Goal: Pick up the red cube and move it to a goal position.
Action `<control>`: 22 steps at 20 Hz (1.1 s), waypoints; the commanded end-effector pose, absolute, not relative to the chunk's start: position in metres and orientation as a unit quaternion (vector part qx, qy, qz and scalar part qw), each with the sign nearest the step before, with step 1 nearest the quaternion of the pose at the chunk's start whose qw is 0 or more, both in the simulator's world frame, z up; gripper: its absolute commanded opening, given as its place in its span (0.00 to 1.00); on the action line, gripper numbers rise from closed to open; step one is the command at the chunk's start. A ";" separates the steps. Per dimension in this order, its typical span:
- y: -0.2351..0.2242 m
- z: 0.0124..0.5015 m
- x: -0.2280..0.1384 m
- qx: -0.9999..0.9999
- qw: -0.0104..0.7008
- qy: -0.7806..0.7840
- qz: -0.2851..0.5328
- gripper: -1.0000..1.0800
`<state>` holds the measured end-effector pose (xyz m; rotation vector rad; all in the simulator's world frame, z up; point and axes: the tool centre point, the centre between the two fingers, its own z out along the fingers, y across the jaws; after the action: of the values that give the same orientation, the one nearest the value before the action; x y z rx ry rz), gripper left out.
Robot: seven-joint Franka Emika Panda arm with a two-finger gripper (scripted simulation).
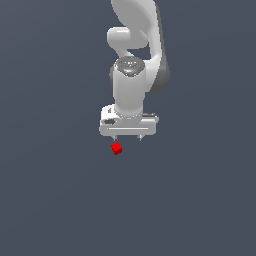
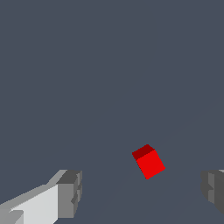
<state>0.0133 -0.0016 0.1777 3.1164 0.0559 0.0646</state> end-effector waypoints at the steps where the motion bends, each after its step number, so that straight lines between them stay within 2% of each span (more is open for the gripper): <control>1: -0.002 0.178 0.013 1.000 0.012 0.018 0.021 0.96; 11: -0.007 0.160 0.007 0.999 0.010 0.046 0.018 0.96; 22: -0.026 0.099 -0.012 0.990 0.005 0.143 0.011 0.96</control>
<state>-0.0088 -0.0225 0.1095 3.1038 0.3957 0.0383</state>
